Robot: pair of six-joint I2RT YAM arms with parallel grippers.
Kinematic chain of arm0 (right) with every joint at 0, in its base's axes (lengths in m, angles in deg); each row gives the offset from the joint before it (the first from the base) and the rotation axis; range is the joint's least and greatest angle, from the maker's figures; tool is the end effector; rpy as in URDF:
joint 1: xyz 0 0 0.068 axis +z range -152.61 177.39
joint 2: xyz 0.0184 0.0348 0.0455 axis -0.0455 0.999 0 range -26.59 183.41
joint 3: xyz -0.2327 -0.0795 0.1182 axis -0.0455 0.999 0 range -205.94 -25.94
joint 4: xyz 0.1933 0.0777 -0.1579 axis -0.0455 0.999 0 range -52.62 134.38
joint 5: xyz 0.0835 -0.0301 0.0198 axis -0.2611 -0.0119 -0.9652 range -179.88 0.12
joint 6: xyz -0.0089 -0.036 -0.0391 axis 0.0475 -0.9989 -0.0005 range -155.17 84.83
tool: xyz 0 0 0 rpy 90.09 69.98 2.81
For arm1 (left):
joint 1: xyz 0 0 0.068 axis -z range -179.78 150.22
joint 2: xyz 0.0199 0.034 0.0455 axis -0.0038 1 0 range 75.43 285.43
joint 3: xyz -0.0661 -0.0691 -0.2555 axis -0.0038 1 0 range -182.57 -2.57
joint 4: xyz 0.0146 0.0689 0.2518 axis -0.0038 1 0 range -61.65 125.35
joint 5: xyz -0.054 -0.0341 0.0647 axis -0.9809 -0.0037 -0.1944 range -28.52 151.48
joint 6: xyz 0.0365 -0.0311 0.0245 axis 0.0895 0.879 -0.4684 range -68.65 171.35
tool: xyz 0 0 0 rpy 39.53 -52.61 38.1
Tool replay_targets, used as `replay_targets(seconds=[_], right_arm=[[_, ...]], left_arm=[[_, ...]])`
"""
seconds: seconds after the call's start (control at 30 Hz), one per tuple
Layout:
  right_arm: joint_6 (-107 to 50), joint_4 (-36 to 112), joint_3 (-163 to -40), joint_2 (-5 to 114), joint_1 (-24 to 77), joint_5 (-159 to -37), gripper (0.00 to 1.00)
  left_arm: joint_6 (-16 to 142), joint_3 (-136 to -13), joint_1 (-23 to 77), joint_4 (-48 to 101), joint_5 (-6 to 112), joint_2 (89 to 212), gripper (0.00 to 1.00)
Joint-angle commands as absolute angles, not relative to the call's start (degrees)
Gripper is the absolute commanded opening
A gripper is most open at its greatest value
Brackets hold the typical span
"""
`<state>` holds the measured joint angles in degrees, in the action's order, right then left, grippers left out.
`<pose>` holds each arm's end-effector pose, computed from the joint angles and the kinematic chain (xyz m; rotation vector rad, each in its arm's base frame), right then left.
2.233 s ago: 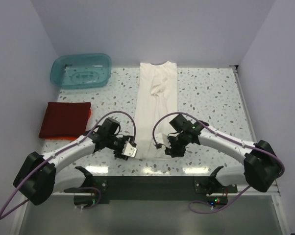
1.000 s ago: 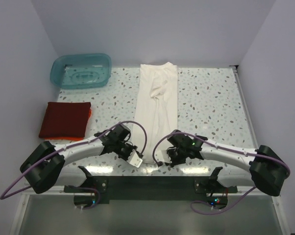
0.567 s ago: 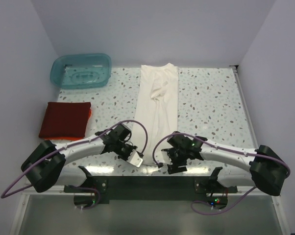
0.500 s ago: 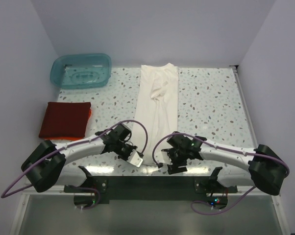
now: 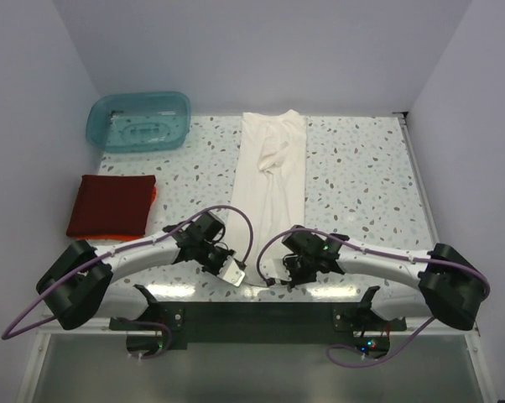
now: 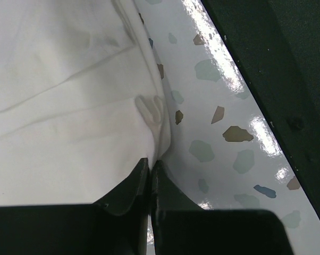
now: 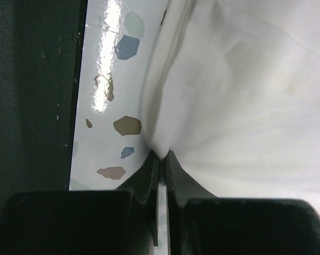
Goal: Fold and stack the t-shirts
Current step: Fold the tshirt
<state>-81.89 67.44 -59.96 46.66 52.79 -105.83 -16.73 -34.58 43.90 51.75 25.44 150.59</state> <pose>0.1111 0.1784 0.1567 -2.2009 1.6873 0.4255 0.1397 -0.1623 0.1507 2.1915 1.2784 -0.6939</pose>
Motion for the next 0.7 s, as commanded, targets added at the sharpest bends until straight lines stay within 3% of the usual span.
replay_targets(seconds=[0.0,0.27,0.67], right_arm=[[-80.9,67.6,-58.4,47.7,53.2,-104.0,0.00],[-77.4,70.4,-64.7,37.0,50.8,-106.6,0.00],[-88.5,69.3,-75.7,47.4,33.4,-113.5,0.00]], left_arm=[[-15.7,-36.1,44.1,50.6,23.2,150.4,0.00],[-12.6,-42.8,40.7,51.9,21.1,149.4,0.00],[-21.4,-59.3,29.5,54.5,18.1,163.6,0.00]])
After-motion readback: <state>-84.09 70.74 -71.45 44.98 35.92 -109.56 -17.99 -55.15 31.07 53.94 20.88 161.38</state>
